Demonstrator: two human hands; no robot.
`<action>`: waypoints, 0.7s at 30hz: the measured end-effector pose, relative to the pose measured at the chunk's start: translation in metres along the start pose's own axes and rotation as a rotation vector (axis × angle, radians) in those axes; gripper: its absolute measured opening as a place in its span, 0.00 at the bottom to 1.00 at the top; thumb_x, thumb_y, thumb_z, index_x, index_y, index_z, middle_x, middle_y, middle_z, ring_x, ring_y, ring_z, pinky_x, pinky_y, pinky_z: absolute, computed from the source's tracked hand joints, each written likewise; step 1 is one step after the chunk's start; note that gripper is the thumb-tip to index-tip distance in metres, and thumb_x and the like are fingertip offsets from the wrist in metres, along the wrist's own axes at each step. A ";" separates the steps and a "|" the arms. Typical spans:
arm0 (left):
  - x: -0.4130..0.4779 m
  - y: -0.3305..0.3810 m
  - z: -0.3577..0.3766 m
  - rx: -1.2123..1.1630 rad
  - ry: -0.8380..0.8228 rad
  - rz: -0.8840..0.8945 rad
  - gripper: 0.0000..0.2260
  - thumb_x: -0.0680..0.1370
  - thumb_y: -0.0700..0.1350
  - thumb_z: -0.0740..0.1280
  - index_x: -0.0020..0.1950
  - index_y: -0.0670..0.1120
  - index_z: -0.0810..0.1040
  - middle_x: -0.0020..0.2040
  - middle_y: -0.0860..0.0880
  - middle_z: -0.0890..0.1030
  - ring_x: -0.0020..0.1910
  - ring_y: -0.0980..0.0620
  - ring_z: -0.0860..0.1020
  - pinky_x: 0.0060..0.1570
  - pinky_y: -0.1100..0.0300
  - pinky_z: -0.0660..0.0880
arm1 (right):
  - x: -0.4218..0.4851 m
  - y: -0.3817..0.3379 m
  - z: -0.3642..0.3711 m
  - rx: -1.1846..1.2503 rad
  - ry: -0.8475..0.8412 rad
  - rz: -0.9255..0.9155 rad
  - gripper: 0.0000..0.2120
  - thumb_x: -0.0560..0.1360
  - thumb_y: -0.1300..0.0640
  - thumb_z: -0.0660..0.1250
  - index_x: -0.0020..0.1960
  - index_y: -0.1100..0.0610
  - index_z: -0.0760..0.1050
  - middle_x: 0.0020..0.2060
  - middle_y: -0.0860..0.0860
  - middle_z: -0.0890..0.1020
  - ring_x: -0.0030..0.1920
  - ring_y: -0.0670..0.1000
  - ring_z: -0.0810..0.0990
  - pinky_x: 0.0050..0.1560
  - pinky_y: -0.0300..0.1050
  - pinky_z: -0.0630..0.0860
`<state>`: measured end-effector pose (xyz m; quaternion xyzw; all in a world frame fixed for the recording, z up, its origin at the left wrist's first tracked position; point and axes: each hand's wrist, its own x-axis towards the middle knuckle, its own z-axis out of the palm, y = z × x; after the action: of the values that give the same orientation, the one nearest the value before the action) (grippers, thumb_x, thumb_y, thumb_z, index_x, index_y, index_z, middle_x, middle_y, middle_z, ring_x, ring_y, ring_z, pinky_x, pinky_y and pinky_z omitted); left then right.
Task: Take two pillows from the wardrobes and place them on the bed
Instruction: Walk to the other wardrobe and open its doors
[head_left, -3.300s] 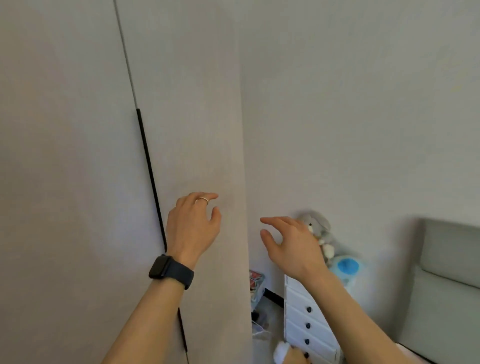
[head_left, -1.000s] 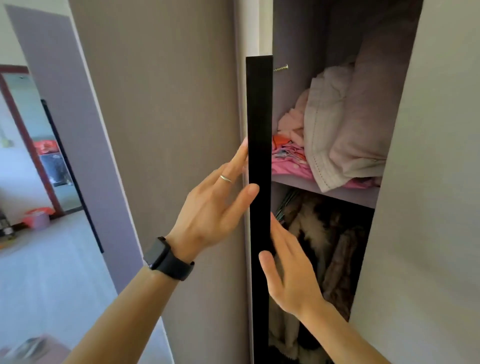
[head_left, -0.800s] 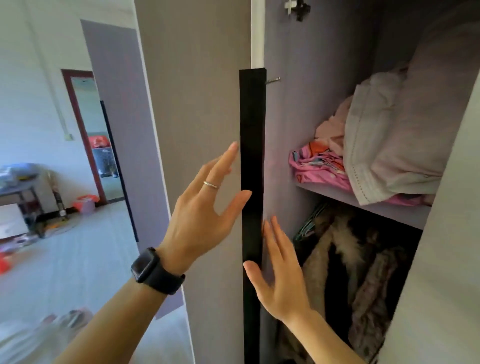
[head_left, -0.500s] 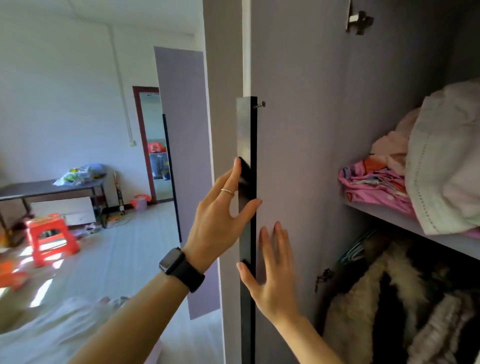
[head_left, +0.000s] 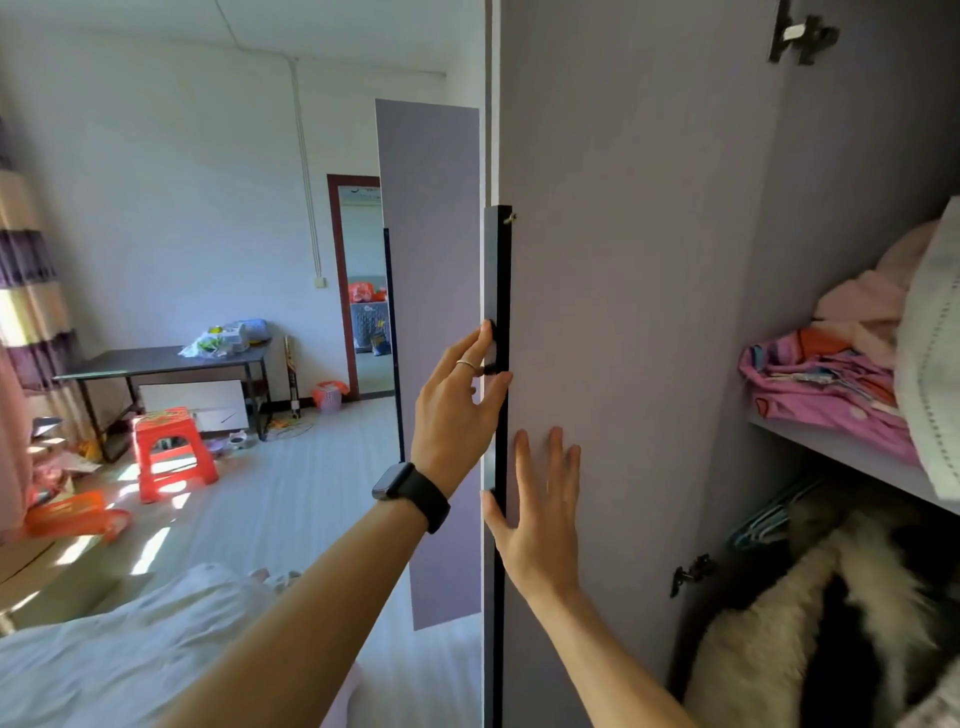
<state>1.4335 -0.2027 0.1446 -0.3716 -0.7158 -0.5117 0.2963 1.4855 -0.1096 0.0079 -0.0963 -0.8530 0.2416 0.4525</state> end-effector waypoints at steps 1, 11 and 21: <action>-0.003 0.001 0.000 0.004 0.003 0.007 0.26 0.80 0.41 0.69 0.77 0.49 0.67 0.70 0.52 0.73 0.60 0.53 0.78 0.59 0.52 0.78 | -0.001 0.000 -0.004 0.010 -0.004 -0.006 0.40 0.79 0.42 0.66 0.81 0.40 0.45 0.82 0.51 0.47 0.81 0.59 0.43 0.65 0.67 0.74; -0.096 0.028 0.053 0.006 -0.242 0.247 0.18 0.79 0.46 0.65 0.69 0.54 0.74 0.64 0.56 0.76 0.61 0.56 0.74 0.56 0.71 0.68 | -0.132 0.084 -0.153 -0.212 0.073 0.051 0.26 0.79 0.42 0.62 0.77 0.39 0.64 0.78 0.40 0.63 0.76 0.49 0.65 0.71 0.47 0.70; -0.170 0.151 0.224 -0.407 -0.897 0.235 0.18 0.79 0.49 0.65 0.69 0.58 0.72 0.64 0.54 0.76 0.53 0.53 0.76 0.50 0.60 0.75 | -0.182 0.092 -0.350 -0.855 0.343 0.291 0.22 0.77 0.51 0.66 0.69 0.53 0.77 0.75 0.54 0.70 0.74 0.61 0.67 0.69 0.59 0.71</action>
<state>1.6426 0.0020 0.0177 -0.6831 -0.6116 -0.3941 -0.0630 1.8711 0.0145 -0.0043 -0.4304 -0.7667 -0.0896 0.4679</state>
